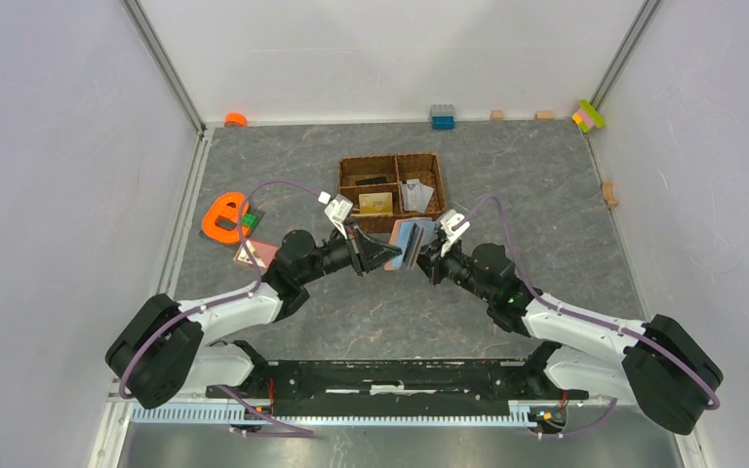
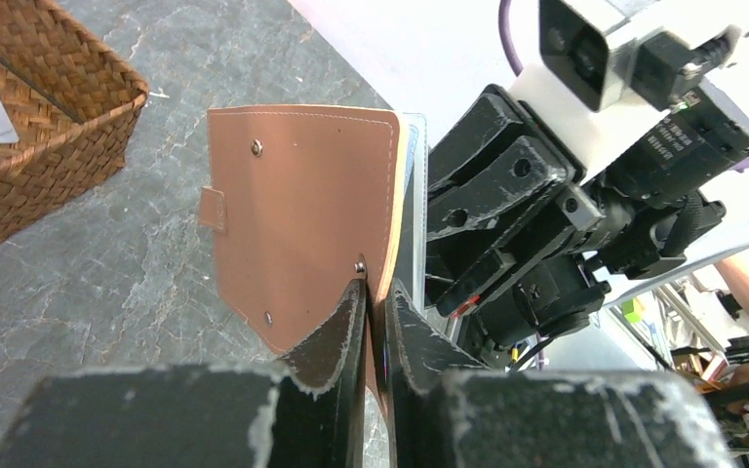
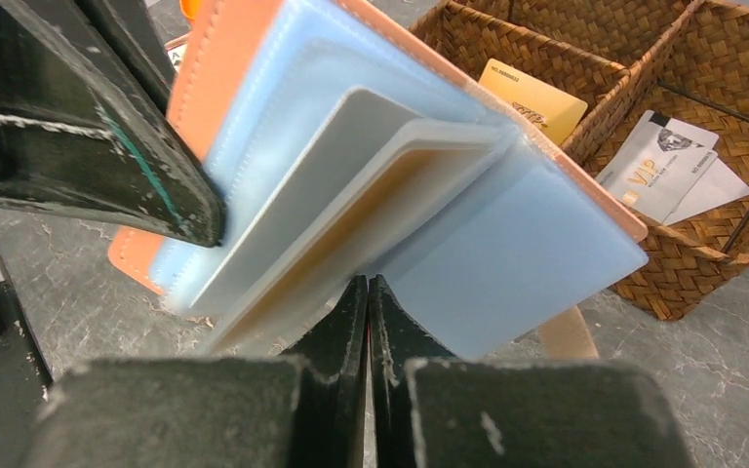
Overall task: Take the credit cards out of the card holder
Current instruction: Remove the credit card from the card holder.
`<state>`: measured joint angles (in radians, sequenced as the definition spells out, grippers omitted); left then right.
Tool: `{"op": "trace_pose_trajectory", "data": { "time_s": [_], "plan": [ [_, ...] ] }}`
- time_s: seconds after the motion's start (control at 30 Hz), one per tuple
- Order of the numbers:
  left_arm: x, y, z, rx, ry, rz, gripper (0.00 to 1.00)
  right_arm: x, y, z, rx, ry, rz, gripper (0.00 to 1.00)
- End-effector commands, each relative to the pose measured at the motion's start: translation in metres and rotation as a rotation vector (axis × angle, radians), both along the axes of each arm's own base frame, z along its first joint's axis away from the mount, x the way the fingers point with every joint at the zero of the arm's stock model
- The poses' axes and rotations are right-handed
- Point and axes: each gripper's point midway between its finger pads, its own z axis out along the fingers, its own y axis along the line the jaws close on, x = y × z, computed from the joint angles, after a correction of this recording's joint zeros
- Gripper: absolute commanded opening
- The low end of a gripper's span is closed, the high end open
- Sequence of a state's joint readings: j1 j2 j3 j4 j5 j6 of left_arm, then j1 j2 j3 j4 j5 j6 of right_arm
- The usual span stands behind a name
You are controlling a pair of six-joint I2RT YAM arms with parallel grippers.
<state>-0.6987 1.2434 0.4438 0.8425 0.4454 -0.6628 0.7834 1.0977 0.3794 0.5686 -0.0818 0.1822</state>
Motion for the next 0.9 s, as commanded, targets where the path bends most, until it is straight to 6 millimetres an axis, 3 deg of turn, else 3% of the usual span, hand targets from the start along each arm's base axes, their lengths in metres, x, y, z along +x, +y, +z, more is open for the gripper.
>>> {"op": "trace_pose_trajectory", "data": {
  "time_s": [0.0, 0.17, 0.33, 0.73, 0.87],
  "plan": [
    [0.003, -0.010, -0.001, 0.036, -0.012, -0.027, 0.14, -0.006, 0.012, 0.027, 0.074, -0.071, 0.069, 0.05],
    [0.015, -0.028, -0.025, 0.099, 0.097, -0.065, 0.06, 0.002, 0.014, 0.015, 0.021, -0.027, 0.045, 0.05],
    [0.029, -0.032, -0.053, 0.183, 0.191, -0.025, 0.06, 0.016, 0.013, -0.007, -0.076, 0.036, -0.007, 0.06],
    [0.050, -0.013, -0.107, 0.343, 0.310, 0.046, 0.06, 0.033, 0.021, -0.027, -0.150, 0.082, -0.036, 0.06],
    [0.054, -0.014, -0.117, 0.358, 0.316, 0.035, 0.06, 0.040, 0.024, -0.037, -0.182, 0.105, -0.053, 0.06]
  ]
}}
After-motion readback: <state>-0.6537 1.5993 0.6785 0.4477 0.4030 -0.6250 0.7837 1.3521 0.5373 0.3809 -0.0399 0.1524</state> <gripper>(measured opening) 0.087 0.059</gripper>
